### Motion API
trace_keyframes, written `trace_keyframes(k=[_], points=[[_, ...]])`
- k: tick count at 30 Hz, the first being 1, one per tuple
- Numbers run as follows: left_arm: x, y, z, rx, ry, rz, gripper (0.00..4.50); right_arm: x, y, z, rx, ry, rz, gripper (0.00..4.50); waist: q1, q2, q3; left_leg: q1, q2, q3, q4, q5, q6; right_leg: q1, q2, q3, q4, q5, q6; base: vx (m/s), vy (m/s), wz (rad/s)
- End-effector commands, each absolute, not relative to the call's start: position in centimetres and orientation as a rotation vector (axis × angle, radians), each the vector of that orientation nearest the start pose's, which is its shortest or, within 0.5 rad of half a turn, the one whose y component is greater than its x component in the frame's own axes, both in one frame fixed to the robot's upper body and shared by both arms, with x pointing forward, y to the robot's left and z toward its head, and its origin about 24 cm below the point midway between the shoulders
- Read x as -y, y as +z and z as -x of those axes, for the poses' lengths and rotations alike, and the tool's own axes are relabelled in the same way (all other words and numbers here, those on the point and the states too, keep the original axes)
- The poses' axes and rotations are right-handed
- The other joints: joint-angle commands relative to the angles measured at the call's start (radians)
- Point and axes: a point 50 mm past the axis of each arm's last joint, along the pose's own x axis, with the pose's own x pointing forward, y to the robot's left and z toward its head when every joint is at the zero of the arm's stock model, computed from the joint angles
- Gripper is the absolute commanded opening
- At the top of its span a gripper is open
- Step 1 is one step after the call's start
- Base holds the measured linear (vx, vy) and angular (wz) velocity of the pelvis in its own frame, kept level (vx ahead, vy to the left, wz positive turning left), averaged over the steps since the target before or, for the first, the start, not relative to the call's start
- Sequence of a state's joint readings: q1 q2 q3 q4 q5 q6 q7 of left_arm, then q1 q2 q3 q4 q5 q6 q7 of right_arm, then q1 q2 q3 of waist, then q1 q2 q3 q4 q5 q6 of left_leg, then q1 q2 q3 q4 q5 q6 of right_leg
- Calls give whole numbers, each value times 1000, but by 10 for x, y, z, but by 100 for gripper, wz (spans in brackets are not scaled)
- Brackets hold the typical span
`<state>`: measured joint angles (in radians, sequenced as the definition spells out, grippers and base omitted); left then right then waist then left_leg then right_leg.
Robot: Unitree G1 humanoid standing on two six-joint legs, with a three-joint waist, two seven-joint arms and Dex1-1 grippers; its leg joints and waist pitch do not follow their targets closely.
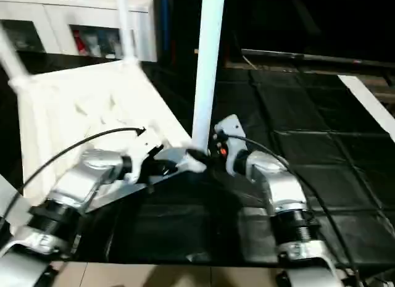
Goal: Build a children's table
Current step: Rotate leg to tighten
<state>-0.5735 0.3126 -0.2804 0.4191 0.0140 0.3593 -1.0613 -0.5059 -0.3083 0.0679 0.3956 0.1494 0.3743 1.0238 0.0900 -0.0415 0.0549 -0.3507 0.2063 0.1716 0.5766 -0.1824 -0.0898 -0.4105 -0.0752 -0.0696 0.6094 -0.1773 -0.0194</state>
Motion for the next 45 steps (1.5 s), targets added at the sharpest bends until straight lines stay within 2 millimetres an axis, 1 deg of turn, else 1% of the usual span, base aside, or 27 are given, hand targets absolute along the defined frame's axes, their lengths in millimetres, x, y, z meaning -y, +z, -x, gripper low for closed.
trace_keyframes(k=[1,2,3,7,8,9,10,11,12,13,16,19,21,22,23,24,26,27,28,33,36,39,40,41,43,44,45], points=[[-102,69,-313,-418,-1316,-347,0,143,67,-312,-358,1135,35,397,1,7,-66,5,23,3,-58,-159,59,58,-60,48,-69,-152,-209,0,0,0],[-107,68,-311,-436,-1366,-349,0,150,70,-312,-341,1166,66,397,4,6,-66,6,24,3,-58,-158,57,57,-61,48,-65,-134,-220,0,0,0],[-110,69,-310,-440,-1398,-356,0,155,72,-311,-332,1197,76,397,7,9,-67,4,24,2,-58,-161,55,58,-63,46,-63,-129,-228,0,0,0],[-119,71,-310,-459,-1471,-395,0,165,76,-306,-336,1328,122,397,20,7,-67,7,26,6,-56,-165,55,59,-60,46,-61,-117,-239,0,0,0],[-121,72,-310,-468,-1486,-402,0,166,77,-306,-333,1347,132,397,23,6,-66,7,26,6,-56,-172,56,58,-61,46,-62,-125,-240,0,0,0],[-122,72,-310,-471,-1502,-409,0,167,77,-306,-329,1364,125,397,24,3,-65,4,26,6,-57,-183,54,60,-62,45,-63,-155,-235,0,0,0],[-122,72,-310,-471,-1502,-409,0,167,77,-306,-329,1364,125,397,25,3,-65,3,26,5,-57,-184,52,61,-63,45,-62,-163,-233,0,0,0],[-123,73,-309,-477,-1522,-416,0,167,78,-306,-326,1382,122,397,24,-1,-64,1,27,4,-57,-186,47,61,-64,45,-64,-183,-226,0,0,0],[-125,73,-308,-494,-1568,-438,0,167,79,-306,-325,1436,114,397,25,-1,-65,3,27,3,-56,-191,47,60,-65,44,-64,-196,-224,0,0,0],[-126,73,-307,-500,-1577,-443,0,167,79,-305,-326,1449,112,371,25,2,-64,4,28,3,-57,-201,47,58,-66,44,-67,-220,-222,0,0,0],[-128,72,-306,-517,-1610,-466,0,165,78,-305,-340,1499,76,361,27,2,-64,5,29,4,-56,-197,47,56,-65,44,-65,-213,-229,0,0,0],[-128,71,-307,-515,-1622,-479,0,161,77,-306,-341,1523,70,327,32,2,-66,5,30,4,-56,-184,44,56,-65,45,-61,-197,-230,0,0,0],[-128,71,-307,-515,-1624,-481,0,158,75,-307,-347,1528,75,309,34,-1,-67,4,30,4,-55,-177,42,56,-66,44,-59,-186,-235,0,0,0],[-128,71,-307,-515,-1624,-482,0,156,73,-308,-355,1535,83,309,35,-1,-67,4,29,4,-55,-175,43,57,-66,45,-59,-185,-235,0,0,0],[-128,70,-307,-515,-1624,-482,0,156,73,-308,-357,1537,83,291,35,-1,-68,3,29,5,-54,-170,43,57,-66,44,-59,-182,-236,0,0,0],[-128,70,-307,-516,-1621,-481,0,156,72,-307,-363,1542,82,282,36,-1,-67,3,29,5,-55,-171,43,57,-66,44,-59,-183,-235,0,0,0],[-128,70,-308,-515,-1623,-482,0,154,71,-308,-367,1555,81,276,37,-1,-68,3,29,5,-54,-169,43,57,-66,44,-58,-182,-235,0,0,0],[-129,70,-308,-515,-1622,-482,0,154,71,-308,-368,1560,79,270,38,-4,-67,2,29,4,-55,-168,43,59,-66,44,-59,-191,-229,0,0,0],[-129,69,-308,-514,-1622,-482,0,153,70,-308,-369,1567,77,249,38,-4,-67,2,28,5,-54,-170,43,58,-66,44,-59,-197,-226,0,0,0],[-130,68,-309,-517,-1609,-485,0,150,69,-308,-374,1586,61,208,40,-5,-67,3,29,4,-55,-172,41,57,-67,45,-61,-217,-218,0,0,0],[-130,67,-310,-516,-1583,-476,0,149,68,-307,-371,1593,57,200,40,-4,-66,3,29,4,-56,-179,39,56,-67,44,-62,-228,-214,0,0,0],[-127,68,-315,-504,-1498,-405,0,146,65,-302,-360,1596,12,195,41,-5,-65,4,29,5,-55,-178,37,56,-66,46,-62,-227,-216,0,0,0],[-126,68,-316,-503,-1481,-385,0,145,65,-300,-357,1594,-3,195,43,-3,-65,5,29,5,-55,-184,38,55,-66,45,-63,-236,-215,0,0,0],[-125,68,-318,-497,-1446,-368,0,144,64,-300,-347,1566,-19,195,45,-5,-64,6,29,5,-56,-186,38,55,-65,45,-65,-241,-211,0,0,0],[-121,69,-321,-487,-1390,-332,0,141,62,-300,-322,1506,-41,195,47,-3,-63,10,30,6,-57,-203,33,50,-66,46,-68,-260,-210,0,0,0],[-117,70,-323,-479,-1343,-309,0,137,61,-300,-307,1459,-53,195,45,-5,-63,9,29,5,-58,-208,29,51,-66,46,-68,-269,-208,0,0,0],[-115,70,-324,-476,-1322,-300,0,135,60,-299,-301,1438,-57,195,42,-8,-61,5,26,0,-61,-216,19,55,-68,45,-73,-317,-181,0,0,0]])
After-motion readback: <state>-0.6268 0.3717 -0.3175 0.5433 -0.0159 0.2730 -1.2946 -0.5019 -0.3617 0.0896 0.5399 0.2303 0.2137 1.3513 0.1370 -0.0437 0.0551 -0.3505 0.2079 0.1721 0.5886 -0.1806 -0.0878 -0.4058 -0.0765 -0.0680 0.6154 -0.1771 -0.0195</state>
